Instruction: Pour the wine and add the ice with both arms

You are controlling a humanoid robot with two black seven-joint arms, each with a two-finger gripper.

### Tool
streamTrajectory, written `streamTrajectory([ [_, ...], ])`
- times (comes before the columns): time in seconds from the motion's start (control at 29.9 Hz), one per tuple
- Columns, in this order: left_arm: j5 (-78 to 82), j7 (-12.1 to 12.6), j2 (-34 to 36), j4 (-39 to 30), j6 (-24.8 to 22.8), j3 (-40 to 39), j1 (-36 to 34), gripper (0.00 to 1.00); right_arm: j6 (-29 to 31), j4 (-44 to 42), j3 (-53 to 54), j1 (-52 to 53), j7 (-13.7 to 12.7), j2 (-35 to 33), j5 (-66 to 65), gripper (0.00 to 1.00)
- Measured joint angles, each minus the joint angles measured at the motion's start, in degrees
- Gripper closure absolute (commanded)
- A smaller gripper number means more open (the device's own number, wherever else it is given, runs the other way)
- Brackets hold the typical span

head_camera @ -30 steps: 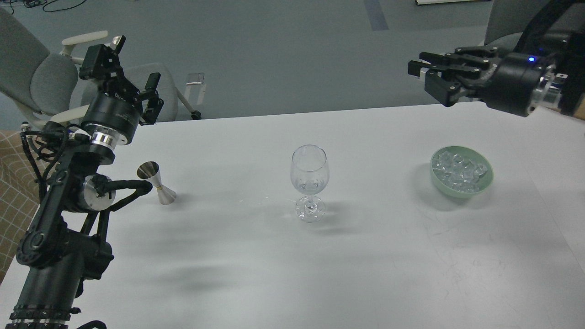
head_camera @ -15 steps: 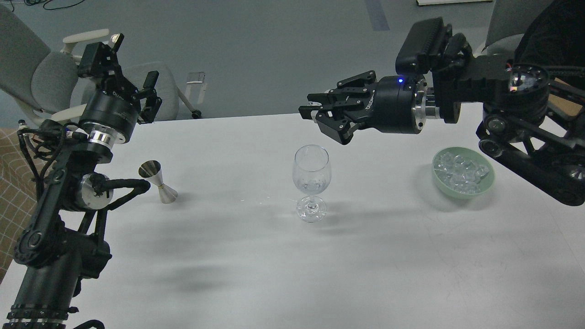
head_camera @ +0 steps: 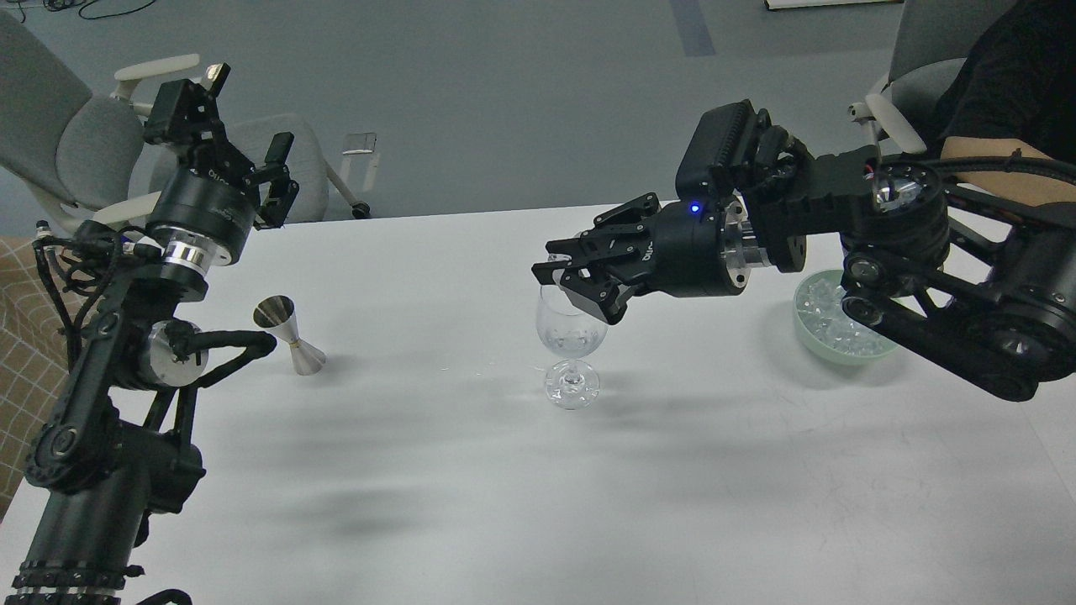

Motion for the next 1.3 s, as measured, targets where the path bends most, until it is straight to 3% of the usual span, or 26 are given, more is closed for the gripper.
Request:
streamTrajectory([
  [0.53, -0.1, 0.0, -0.1, 0.1, -0.7, 0.0, 0.1, 0.02, 0.0, -4.2, -0.7, 0.1, -0.1, 2.7, -1.6, 0.99],
  [0.6, -0.1, 0.0, -0.1, 0.1, -0.7, 0.0, 0.1, 0.02, 0.0, -4.2, -0.7, 0.2, -0.1, 2.7, -1.6, 0.90],
  [0.84, -0.1, 0.0, 0.0, 0.1, -0.7, 0.0, 0.1, 0.02, 0.0, -4.2, -0.7, 0.3, -0.1, 2.8, -1.5, 0.75],
  [1.3, -0.4, 0.0, 0.4, 0.1, -0.7, 0.0, 0.0, 0.02, 0.0, -4.0, -0.6, 0.3, -0.1, 2.8, -1.3, 0.62],
])
